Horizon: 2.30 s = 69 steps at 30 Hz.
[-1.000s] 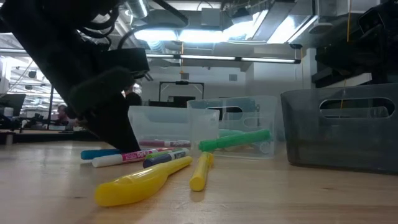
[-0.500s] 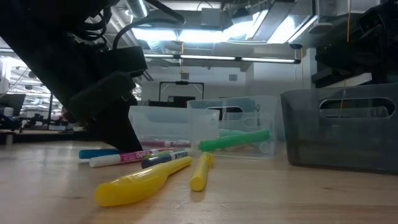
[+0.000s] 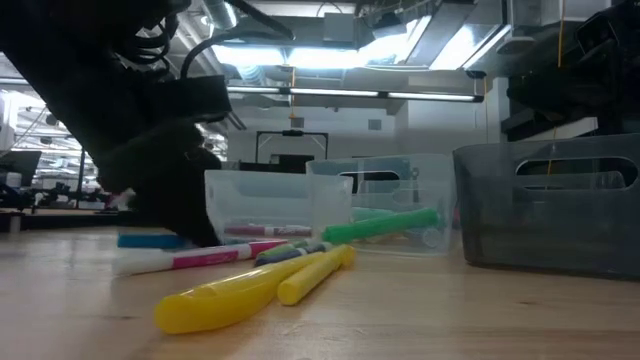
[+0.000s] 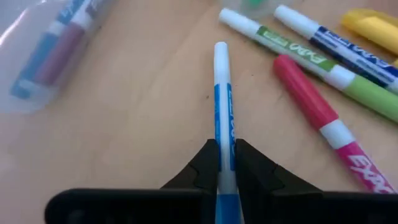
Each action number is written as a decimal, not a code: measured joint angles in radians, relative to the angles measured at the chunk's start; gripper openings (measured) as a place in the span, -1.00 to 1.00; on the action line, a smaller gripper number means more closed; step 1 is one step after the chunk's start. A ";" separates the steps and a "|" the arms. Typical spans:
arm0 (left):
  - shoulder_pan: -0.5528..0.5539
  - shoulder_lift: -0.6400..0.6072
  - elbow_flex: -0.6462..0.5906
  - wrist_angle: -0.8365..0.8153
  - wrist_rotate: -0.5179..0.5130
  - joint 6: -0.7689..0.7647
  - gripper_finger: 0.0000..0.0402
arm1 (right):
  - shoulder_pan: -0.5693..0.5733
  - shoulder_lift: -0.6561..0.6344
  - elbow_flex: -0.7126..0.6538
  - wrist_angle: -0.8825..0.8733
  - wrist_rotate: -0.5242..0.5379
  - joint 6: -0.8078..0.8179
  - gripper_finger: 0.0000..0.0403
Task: Pick & Place Markers
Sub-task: Put the light blue marker pen into the left transparent bin
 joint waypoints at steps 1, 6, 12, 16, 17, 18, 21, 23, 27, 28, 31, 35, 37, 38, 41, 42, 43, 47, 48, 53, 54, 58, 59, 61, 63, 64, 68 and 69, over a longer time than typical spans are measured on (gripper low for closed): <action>0.000 -0.014 0.000 0.001 0.001 0.015 -0.85 | 0.000 0.000 0.000 0.000 0.000 0.000 -0.25; -0.001 -0.091 0.004 -0.011 -0.037 0.061 -0.86 | 0.000 0.000 0.000 0.000 0.000 0.000 -0.25; -0.002 -0.149 0.005 -0.004 -0.056 0.124 -0.86 | 0.000 0.000 0.000 0.000 0.000 0.000 -0.25; -0.002 -0.173 0.005 -0.002 -0.068 0.166 -0.86 | 0.000 0.000 0.000 0.000 0.000 0.000 -0.25; -0.002 -0.177 0.005 -0.002 -0.067 0.173 -0.86 | 0.000 0.000 0.000 0.000 0.000 0.000 -0.25; -0.002 -0.182 0.005 -0.002 -0.065 0.180 -0.86 | 0.000 0.000 0.000 0.000 0.000 0.000 -0.25; -0.002 -0.203 0.005 -0.002 -0.064 0.198 -0.86 | 0.000 0.000 0.000 0.000 0.000 0.000 -0.25; -0.002 -0.218 0.005 -0.002 -0.064 0.213 -0.86 | 0.000 0.000 0.000 0.000 0.000 0.000 -0.25; -0.002 -0.249 0.006 -0.002 -0.065 0.241 -0.86 | 0.000 0.000 0.000 0.000 0.000 0.000 -0.25; -0.002 -0.257 0.006 -0.002 -0.065 0.249 -0.86 | 0.000 0.000 0.000 0.000 0.000 0.000 -0.25; -0.002 -0.282 0.006 -0.007 -0.066 0.274 -0.86 | 0.000 0.000 0.000 0.000 0.000 0.000 -0.25; 0.001 -0.321 0.007 -0.015 -0.068 0.309 -0.86 | 0.000 0.000 0.000 0.000 0.000 0.000 -0.25; 0.007 -0.345 0.007 -0.025 -0.069 0.318 -0.86 | 0.000 0.000 0.000 0.000 0.000 0.000 -0.25; 0.012 -0.358 0.007 -0.038 -0.069 0.318 -0.86 | 0.000 0.000 0.000 0.000 0.000 0.000 -0.25; 0.029 -0.390 0.007 -0.077 -0.070 0.320 -0.86 | 0.000 0.000 0.000 0.000 0.000 0.000 -0.25; 0.034 -0.402 0.007 -0.090 -0.071 0.320 -0.86 | 0.000 0.000 0.000 0.000 0.000 0.000 -0.25; 0.041 -0.413 0.007 -0.104 -0.073 0.320 -0.86 | 0.000 0.000 0.000 0.000 0.000 0.000 -0.25; 0.070 -0.447 0.008 -0.147 -0.075 0.319 -0.86 | 0.000 0.000 0.000 0.000 0.000 0.000 -0.25; 0.079 -0.455 0.008 -0.154 -0.075 0.319 -0.86 | 0.000 0.000 0.000 0.000 0.000 0.000 -0.25; 0.122 -0.480 0.008 -0.196 -0.073 0.319 -0.86 | 0.000 0.000 0.000 0.000 0.000 0.000 -0.25; 0.131 -0.482 0.008 -0.200 -0.070 0.321 -0.86 | 0.000 0.000 0.000 0.000 0.000 0.000 -0.25; 0.165 -0.486 0.008 -0.212 -0.066 0.335 -0.86 | 0.000 0.000 0.000 0.000 0.000 0.000 -0.25; 0.174 -0.486 0.008 -0.215 -0.064 0.335 -0.86 | 0.000 0.000 0.000 0.000 0.000 0.000 -0.25; 0.189 -0.486 0.008 -0.214 -0.058 0.343 -0.86 | 0.000 0.000 0.000 0.000 0.000 0.000 -0.25; 0.206 -0.486 0.008 -0.214 -0.057 0.343 -0.86 | 0.000 0.000 0.000 0.000 0.000 0.000 -0.25; 0.215 -0.486 0.008 -0.213 -0.056 0.346 -0.86 | 0.000 0.000 0.000 0.000 0.000 0.000 -0.25; 0.253 -0.496 0.008 -0.206 -0.036 0.382 -0.86 | 0.000 0.000 0.000 0.000 0.000 0.000 -0.25; 0.268 -0.504 0.008 -0.205 -0.017 0.390 -0.86 | 0.000 0.000 0.000 0.000 0.000 0.000 -0.25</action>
